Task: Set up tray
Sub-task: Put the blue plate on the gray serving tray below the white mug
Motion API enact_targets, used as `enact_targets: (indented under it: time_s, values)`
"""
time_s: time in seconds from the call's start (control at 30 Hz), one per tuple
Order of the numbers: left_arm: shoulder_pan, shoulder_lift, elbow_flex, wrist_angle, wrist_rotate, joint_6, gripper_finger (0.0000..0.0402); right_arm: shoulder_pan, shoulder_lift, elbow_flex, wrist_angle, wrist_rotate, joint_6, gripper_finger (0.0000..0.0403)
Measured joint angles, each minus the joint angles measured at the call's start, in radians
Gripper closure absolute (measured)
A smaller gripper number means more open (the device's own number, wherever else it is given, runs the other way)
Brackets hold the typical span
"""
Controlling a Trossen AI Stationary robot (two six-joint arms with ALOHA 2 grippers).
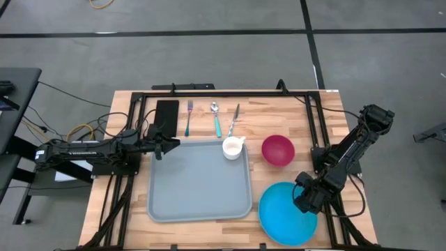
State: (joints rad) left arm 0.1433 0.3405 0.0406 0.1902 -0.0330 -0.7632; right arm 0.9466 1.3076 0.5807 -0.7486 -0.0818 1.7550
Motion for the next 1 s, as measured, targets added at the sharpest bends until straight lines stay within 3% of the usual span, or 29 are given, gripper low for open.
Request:
enact_targets:
  time_s: [0.27,0.57,1.0]
  values:
    - [0.000,0.000,0.000,0.000,0.000,0.000,0.0290,-0.002,-0.025,0.001,0.012,0.002,0.000,0.0395]
    - [0.000,0.000,0.000,-0.005,-0.002,-0.001,0.0290,-0.053,-0.086,-0.002,0.016,0.000,-0.001,0.0399]
    - [0.000,0.000,0.000,-0.028,-0.007,-0.003,0.0290,-0.179,-0.329,0.002,0.021,0.001,0.055,0.0402]
